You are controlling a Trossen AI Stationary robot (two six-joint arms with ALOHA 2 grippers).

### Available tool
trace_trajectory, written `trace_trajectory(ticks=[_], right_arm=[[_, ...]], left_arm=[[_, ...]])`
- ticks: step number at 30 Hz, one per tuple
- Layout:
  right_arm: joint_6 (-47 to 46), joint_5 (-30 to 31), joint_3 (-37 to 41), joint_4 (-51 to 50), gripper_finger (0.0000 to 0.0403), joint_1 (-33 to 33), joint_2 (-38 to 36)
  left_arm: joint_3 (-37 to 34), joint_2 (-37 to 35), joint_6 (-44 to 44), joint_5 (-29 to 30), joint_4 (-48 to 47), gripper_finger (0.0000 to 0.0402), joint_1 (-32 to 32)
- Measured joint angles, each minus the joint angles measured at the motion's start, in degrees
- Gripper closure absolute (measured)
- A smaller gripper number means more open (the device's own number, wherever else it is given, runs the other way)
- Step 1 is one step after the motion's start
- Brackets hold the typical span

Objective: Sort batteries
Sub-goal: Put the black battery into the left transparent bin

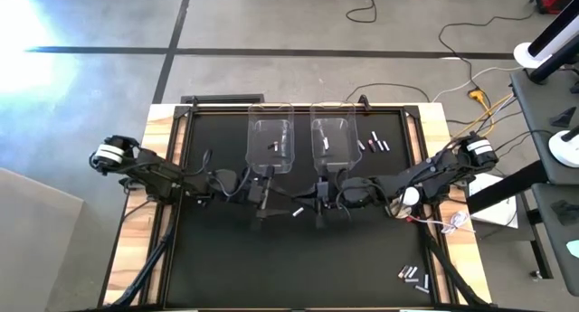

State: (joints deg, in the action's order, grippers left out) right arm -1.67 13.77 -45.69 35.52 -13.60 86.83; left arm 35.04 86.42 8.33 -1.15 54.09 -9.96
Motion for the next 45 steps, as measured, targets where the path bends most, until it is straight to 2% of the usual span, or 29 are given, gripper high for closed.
trace_trajectory(ticks=[17, 21, 33, 42, 45], right_arm=[[2.8, -0.9, 0.0, 3.0, 0.038, -1.2, 0.0], [3.1, -0.9, 0.0, 3.8, 0.038, -1.2, 0.0], [3.2, -0.9, -0.1, 4.6, 0.038, -1.2, 0.1], [3.6, -0.8, -0.1, 5.4, 0.0379, -1.2, 0.2], [4.0, -0.7, -0.1, 5.5, 0.0368, -1.2, 0.2]], left_arm=[[-0.6, 0.2, -1.5, 0.6, 2.4, 0.0229, 0.3], [-0.6, 0.2, -1.5, 0.6, 2.4, 0.0257, 0.3], [-0.6, 0.2, -1.4, 0.4, 3.3, 0.0384, 0.4], [-0.4, 0.1, -1.8, 0.4, 3.5, 0.0389, 0.4], [-0.1, 0.1, -2.2, 0.4, 3.3, 0.0389, 0.4]])
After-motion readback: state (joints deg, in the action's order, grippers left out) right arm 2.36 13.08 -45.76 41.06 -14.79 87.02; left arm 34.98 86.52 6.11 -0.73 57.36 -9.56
